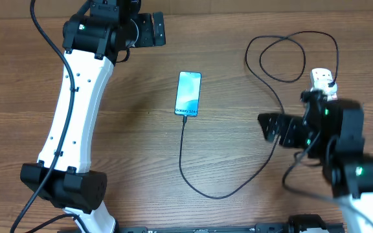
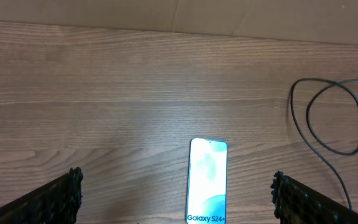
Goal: Plug charger to phone and switch on socket
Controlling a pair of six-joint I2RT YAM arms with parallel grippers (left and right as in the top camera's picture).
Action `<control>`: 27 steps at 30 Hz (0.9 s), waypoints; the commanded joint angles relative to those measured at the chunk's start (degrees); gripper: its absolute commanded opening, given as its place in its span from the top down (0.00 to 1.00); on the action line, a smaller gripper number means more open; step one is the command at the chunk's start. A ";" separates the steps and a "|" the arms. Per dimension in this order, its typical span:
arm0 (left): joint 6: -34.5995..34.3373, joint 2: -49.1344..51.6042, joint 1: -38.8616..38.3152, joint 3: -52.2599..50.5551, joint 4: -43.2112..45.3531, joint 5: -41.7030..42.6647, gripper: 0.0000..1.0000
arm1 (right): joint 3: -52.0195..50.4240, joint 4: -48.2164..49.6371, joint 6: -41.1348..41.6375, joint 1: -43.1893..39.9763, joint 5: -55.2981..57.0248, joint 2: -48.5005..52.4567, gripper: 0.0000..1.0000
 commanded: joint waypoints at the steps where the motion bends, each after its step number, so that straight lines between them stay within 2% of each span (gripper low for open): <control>1: 0.28 0.24 -0.15 -0.09 0.20 -0.50 0.00 | -9.07 8.11 -6.03 0.28 -3.82 -9.66 0.00; 4: 0.31 0.24 -0.15 -0.09 0.20 -0.50 0.00 | -17.25 17.70 -6.03 0.28 -3.85 -18.51 0.00; 14: 0.28 0.24 -0.15 -0.09 0.20 -0.50 0.00 | -33.70 35.30 -6.05 0.26 -1.53 -37.00 0.00; 20: 0.28 0.24 -0.15 -0.09 0.20 -0.50 0.00 | -39.60 36.94 -6.05 0.28 0.68 -44.65 0.00; 27: 0.28 0.24 -0.15 -0.09 0.20 -0.50 0.00 | -45.68 42.75 -6.05 0.28 1.20 -48.15 0.00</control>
